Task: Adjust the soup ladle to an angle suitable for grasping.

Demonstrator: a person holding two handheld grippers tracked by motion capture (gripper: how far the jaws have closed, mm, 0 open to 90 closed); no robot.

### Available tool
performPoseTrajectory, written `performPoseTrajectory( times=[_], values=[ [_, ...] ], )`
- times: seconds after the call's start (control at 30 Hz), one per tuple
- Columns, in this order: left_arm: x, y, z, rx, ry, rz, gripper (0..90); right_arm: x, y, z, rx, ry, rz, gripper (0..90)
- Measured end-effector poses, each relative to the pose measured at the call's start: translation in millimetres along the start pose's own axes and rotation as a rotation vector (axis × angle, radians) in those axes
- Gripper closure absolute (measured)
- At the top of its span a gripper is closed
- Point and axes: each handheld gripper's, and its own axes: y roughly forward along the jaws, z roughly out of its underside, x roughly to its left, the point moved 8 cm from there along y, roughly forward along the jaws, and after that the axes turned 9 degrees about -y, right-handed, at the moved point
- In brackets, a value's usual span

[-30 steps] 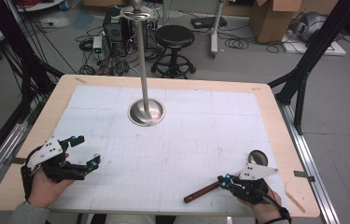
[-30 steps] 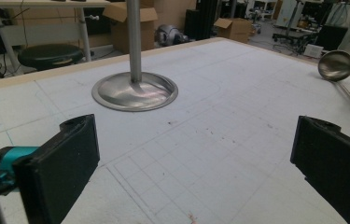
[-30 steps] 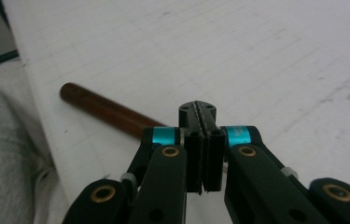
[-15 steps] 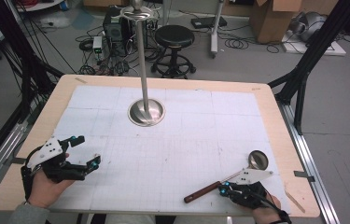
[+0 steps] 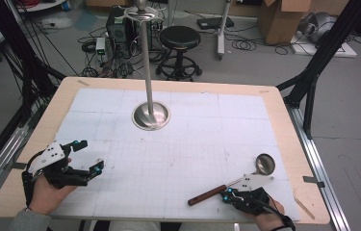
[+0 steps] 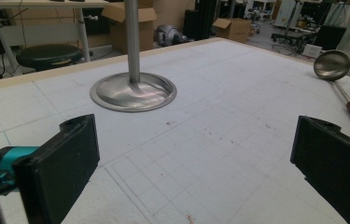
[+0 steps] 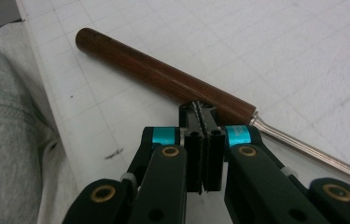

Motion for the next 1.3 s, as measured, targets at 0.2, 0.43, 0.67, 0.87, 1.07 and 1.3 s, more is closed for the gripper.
performPoseTrajectory(
  times=[0.2, 0.43, 0.67, 0.87, 1.07, 1.3],
  values=[
    [0.3, 1.1, 0.9, 0.005, 0.001, -0.003, 1.7, -2.4, 6.0, -4.2, -0.01, -0.003, 0.011, 90.0],
    [0.5, 1.7, 1.9, 0.013, -0.003, -0.001, 1.7, -7.1, 14.9, -10.9, -0.023, -0.019, 0.046, 90.0],
    [0.3, 2.1, 2.1, 0.013, -0.003, -0.002, 1.7, -13.5, 25.2, -19.2, -0.018, 0.007, 0.084, 90.0],
    [0.6, 2.2, 2.1, 0.014, -0.002, -0.001, 1.7, -15.8, 27.7, -21.1, -0.018, 0.026, 0.076, 90.0],
    [0.7, 2.1, 1.9, 0.012, -0.003, -0.003, 1.7, -19.6, 36.3, -28.7, -0.006, 0.008, 0.139, 89.9],
    [0.7, 2.1, 1.9, 0.012, -0.002, -0.003, 1.7, -24.5, 44.2, -35.2, 0.005, 0.011, 0.19, 89.7]
  ],
)
